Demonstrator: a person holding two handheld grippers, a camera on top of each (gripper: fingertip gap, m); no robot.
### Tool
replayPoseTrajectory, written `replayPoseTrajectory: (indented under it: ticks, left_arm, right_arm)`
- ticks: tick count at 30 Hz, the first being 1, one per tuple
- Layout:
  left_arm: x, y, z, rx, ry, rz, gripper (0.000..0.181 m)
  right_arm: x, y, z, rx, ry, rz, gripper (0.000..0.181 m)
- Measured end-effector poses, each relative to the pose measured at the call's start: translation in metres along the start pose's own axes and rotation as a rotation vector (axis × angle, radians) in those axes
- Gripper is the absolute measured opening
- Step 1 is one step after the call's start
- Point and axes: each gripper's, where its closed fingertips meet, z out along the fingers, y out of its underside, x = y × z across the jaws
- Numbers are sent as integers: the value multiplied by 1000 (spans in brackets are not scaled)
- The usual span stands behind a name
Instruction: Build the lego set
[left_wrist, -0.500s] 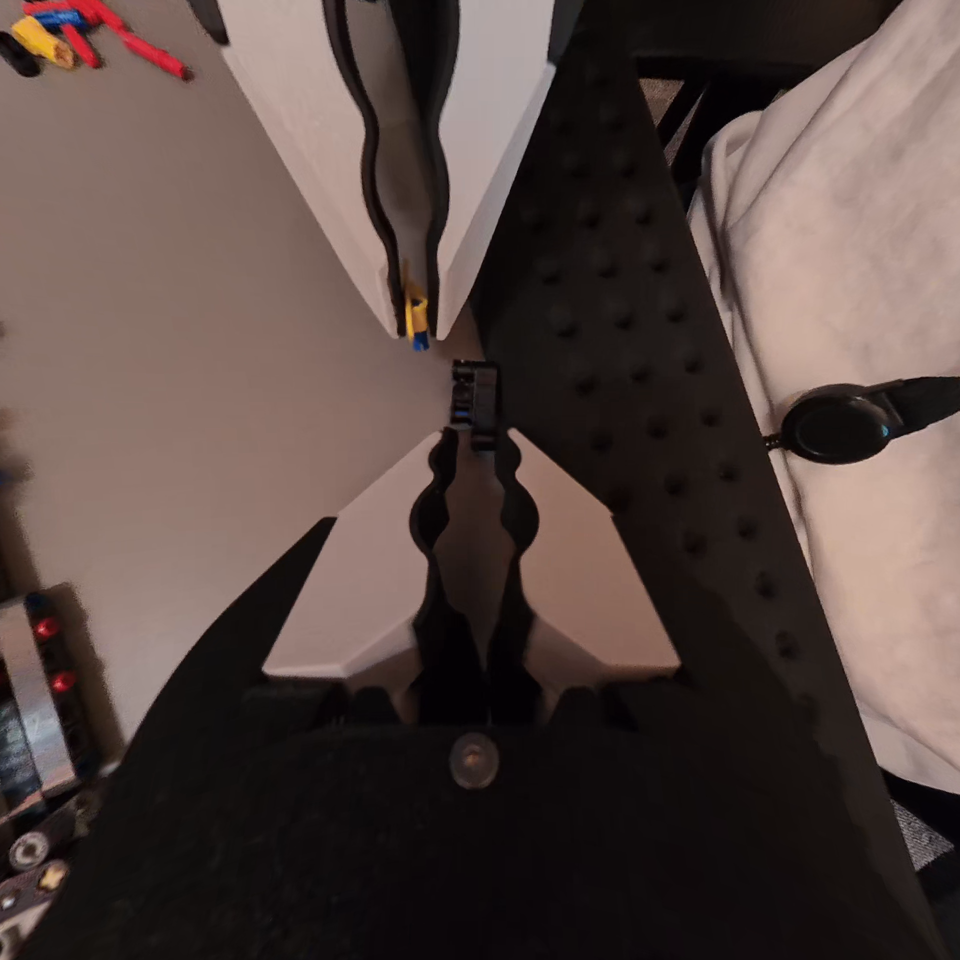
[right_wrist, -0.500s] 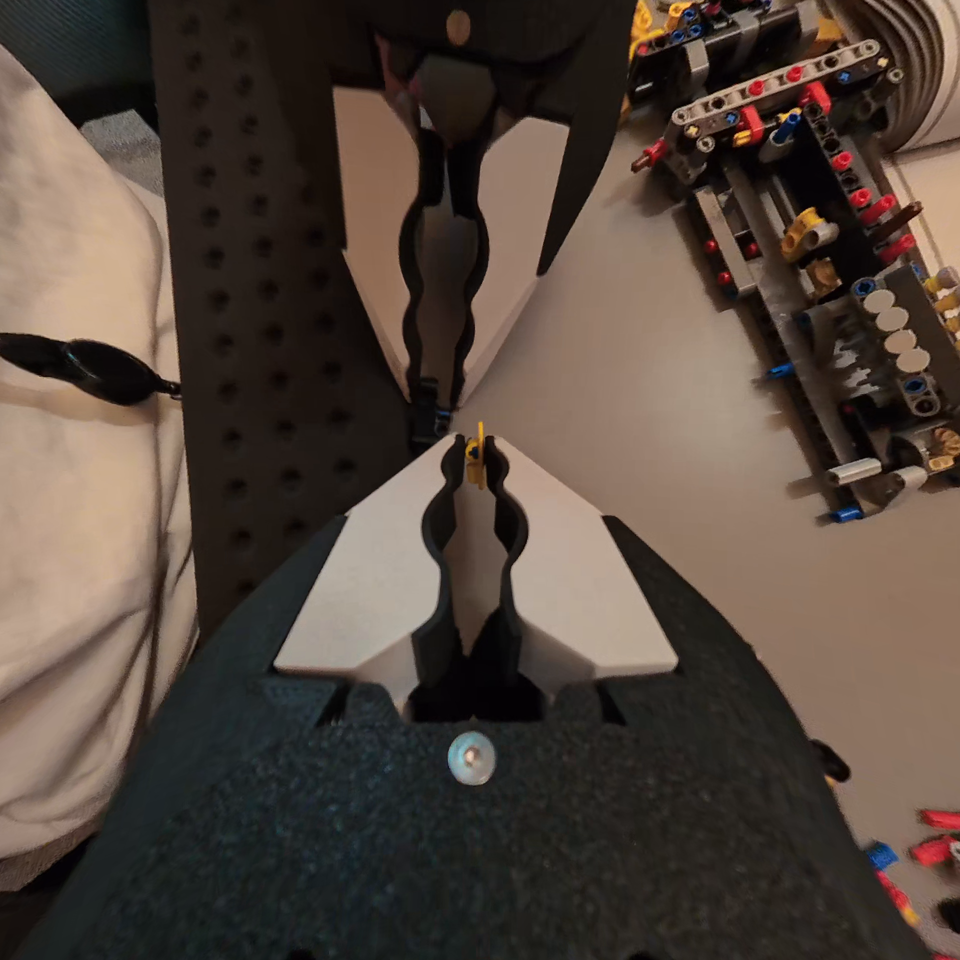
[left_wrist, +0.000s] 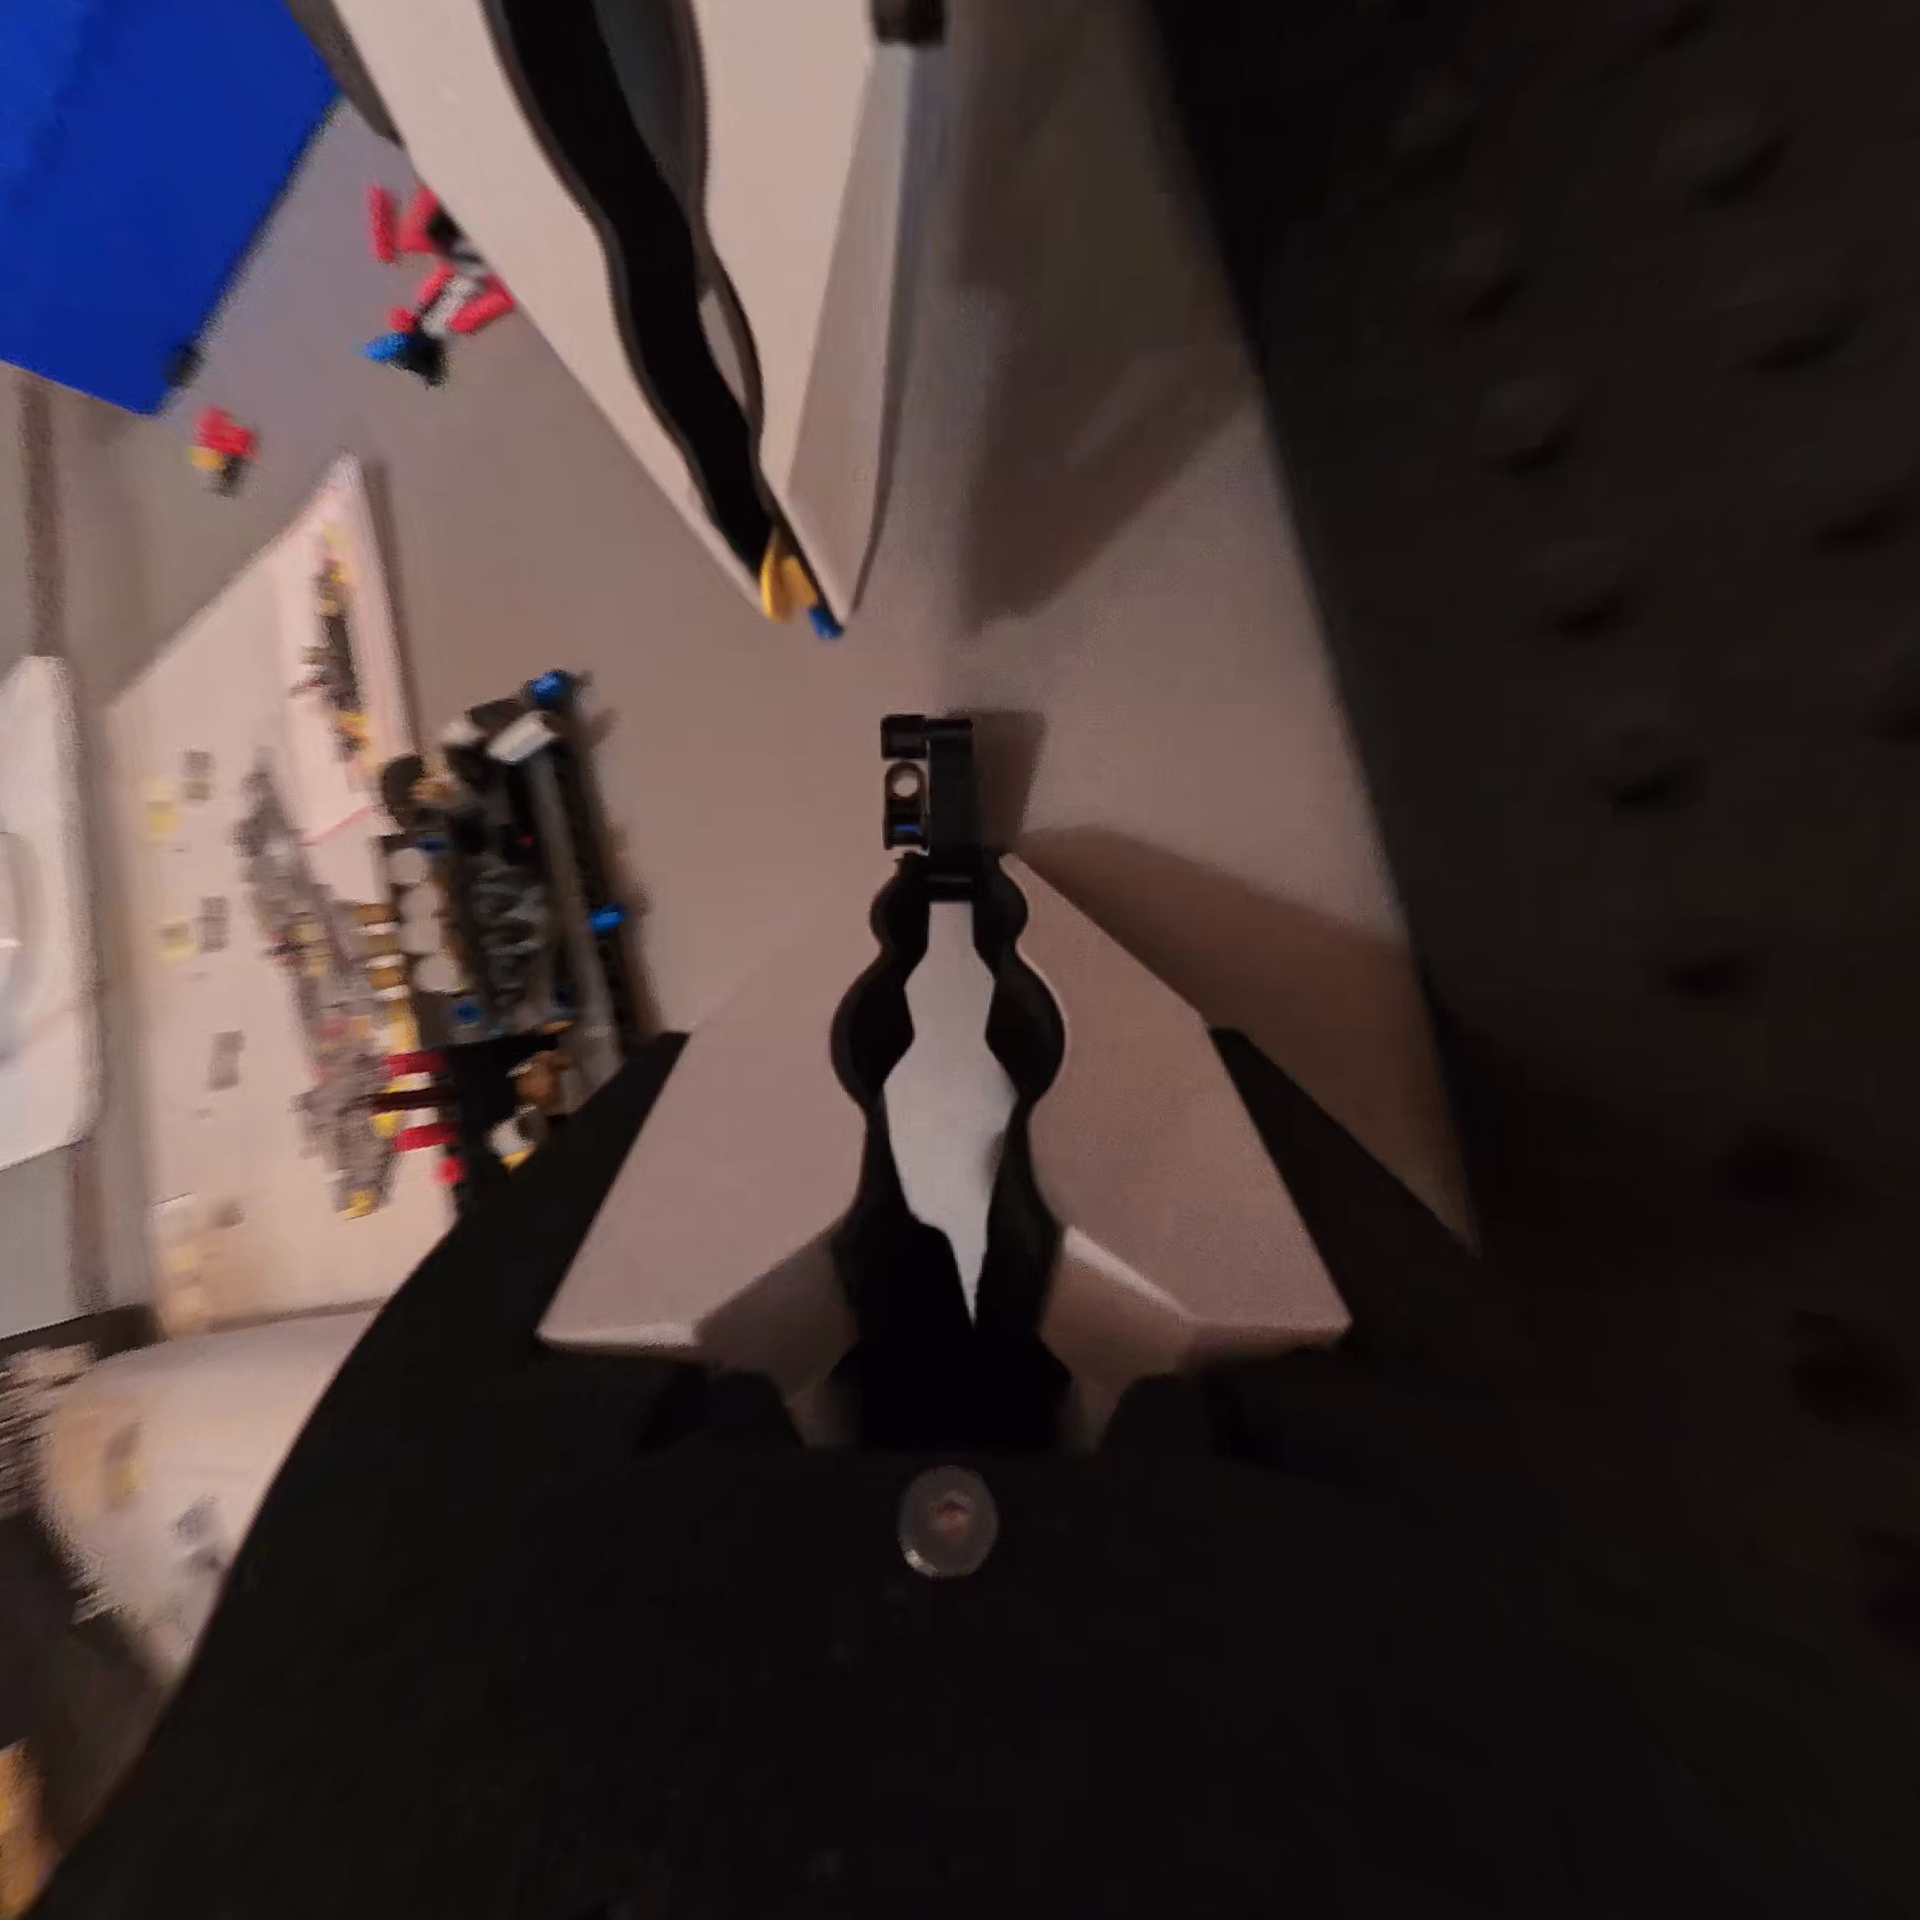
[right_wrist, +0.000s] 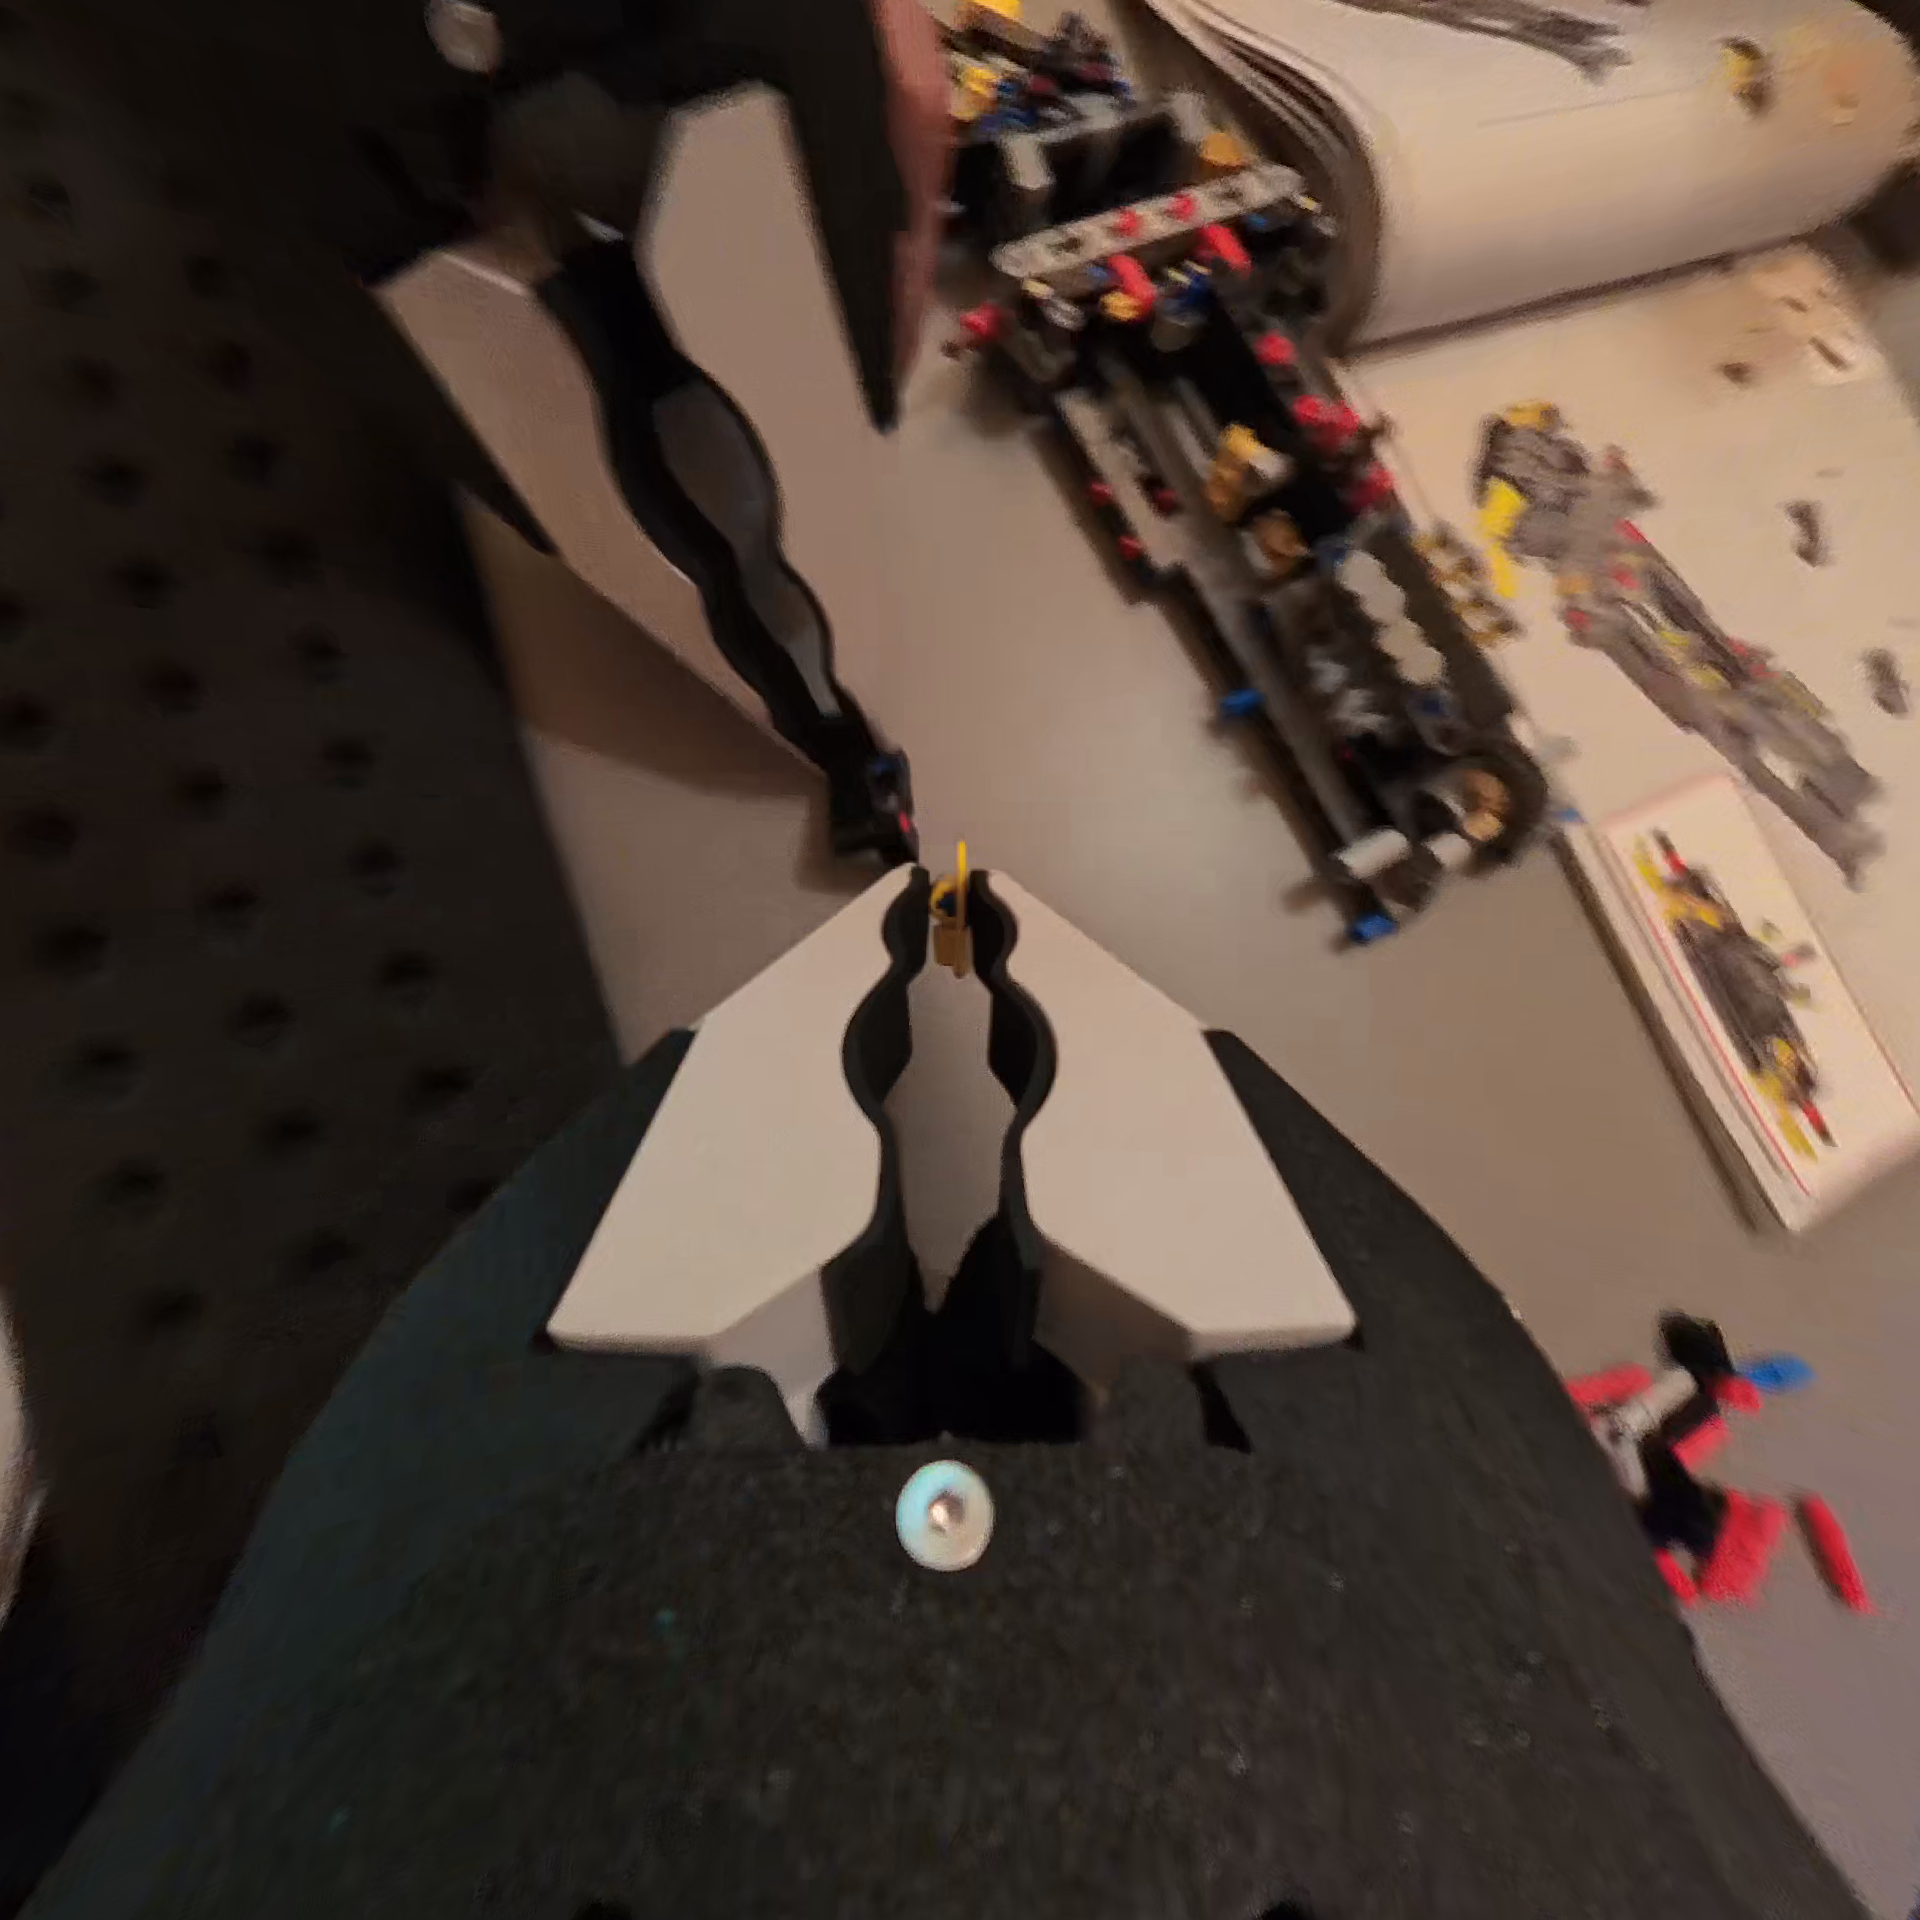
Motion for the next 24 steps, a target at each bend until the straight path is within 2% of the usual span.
replayPoseTrajectory:
  ticks: [4, 6, 9, 13, 14, 18, 24]
  left_arm:
    - [-24, 3, -1, -12, -215, 177, 6]
    - [-33, 0, -4, 1, -297, 229, 7]
    - [-41, 0, -7, -13, -388, 310, 7]
    - [-38, -2, -8, -33, -460, 496, 6]
    - [-37, -3, -8, -44, -485, 547, 6]
    - [-31, -8, -7, -91, -548, 699, 6]
    - [-30, -14, -10, -125, -596, 737, 6]
  right_arm:
    - [5, 30, 13, -87, -32, 76, 6]
    - [0, 27, 16, -42, -76, 110, 7]
    - [3, 25, 16, 15, -141, 192, 22]
    - [9, -17, -5, 281, -160, 186, 30]
    - [8, -23, -6, 301, -160, 165, 29]
    - [-1, -15, 10, 140, -168, 55, 31]
    - [-4, -8, 18, 17, -88, -56, 15]
